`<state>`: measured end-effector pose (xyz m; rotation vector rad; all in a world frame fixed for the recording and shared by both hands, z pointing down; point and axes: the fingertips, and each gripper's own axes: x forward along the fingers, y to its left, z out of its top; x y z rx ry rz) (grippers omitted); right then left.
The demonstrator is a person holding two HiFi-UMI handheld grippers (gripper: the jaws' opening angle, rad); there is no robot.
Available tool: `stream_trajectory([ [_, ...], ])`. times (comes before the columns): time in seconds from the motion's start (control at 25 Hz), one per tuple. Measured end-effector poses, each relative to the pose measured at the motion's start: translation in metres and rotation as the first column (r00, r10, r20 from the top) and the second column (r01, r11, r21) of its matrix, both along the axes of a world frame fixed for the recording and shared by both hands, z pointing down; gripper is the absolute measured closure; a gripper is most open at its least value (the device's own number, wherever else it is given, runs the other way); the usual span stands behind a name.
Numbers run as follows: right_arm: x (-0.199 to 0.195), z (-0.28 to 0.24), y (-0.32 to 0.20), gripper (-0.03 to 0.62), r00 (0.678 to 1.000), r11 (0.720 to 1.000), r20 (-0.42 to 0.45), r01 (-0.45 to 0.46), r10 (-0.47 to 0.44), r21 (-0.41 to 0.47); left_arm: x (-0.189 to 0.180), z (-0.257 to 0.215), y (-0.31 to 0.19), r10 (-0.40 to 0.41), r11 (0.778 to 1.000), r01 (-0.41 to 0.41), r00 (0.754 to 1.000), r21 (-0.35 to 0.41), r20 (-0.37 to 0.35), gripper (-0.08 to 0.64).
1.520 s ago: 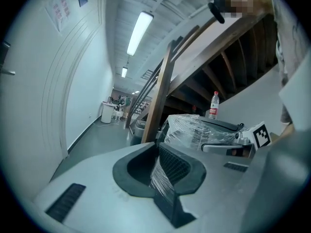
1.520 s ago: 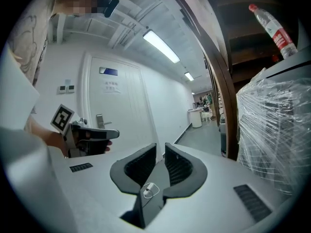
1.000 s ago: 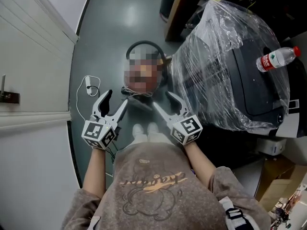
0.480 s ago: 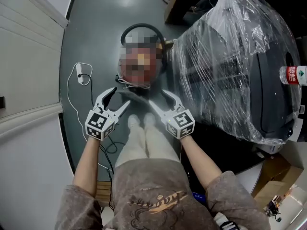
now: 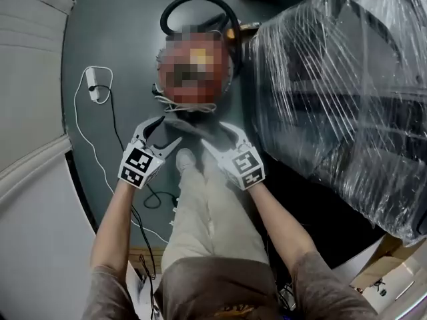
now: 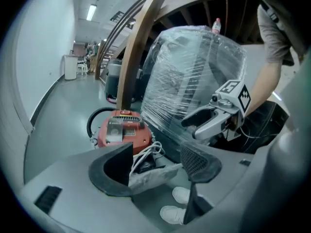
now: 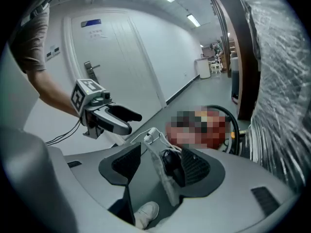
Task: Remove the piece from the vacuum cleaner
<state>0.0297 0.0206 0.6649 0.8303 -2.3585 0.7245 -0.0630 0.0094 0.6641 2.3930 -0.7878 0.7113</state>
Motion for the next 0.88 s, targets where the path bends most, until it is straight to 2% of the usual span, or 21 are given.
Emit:
stream_trajectory([
  [0.16,-0.005,0.064,0.020,0.360,0.999,0.998,-0.037,0.018,-0.020,-0.063,-0.003,0.061,0.008,0.065,0.997,-0.062,0.997,-0.049,0.050,0.279],
  [0.44,-0.015,0.132,0.025,0.360,0.983,0.988,-0.110,0.143,-0.148,-0.054,0.000,0.113,-0.001,0.191,0.982,-0.189,0.975,-0.028,0.113,0.281],
  [0.68,-0.026,0.160,0.032,0.368,0.966,0.975,-0.137,0.212,-0.220,-0.071,0.012,0.142,0.008,0.352,0.936,-0.344,0.923,-0.075,0.156,0.292],
  [0.88,-0.031,0.166,0.023,0.434,0.966,0.976,-0.141,0.208,-0.216,-0.068,0.013,0.155,0.007,0.426,0.904,-0.423,0.879,-0.064,0.212,0.336],
])
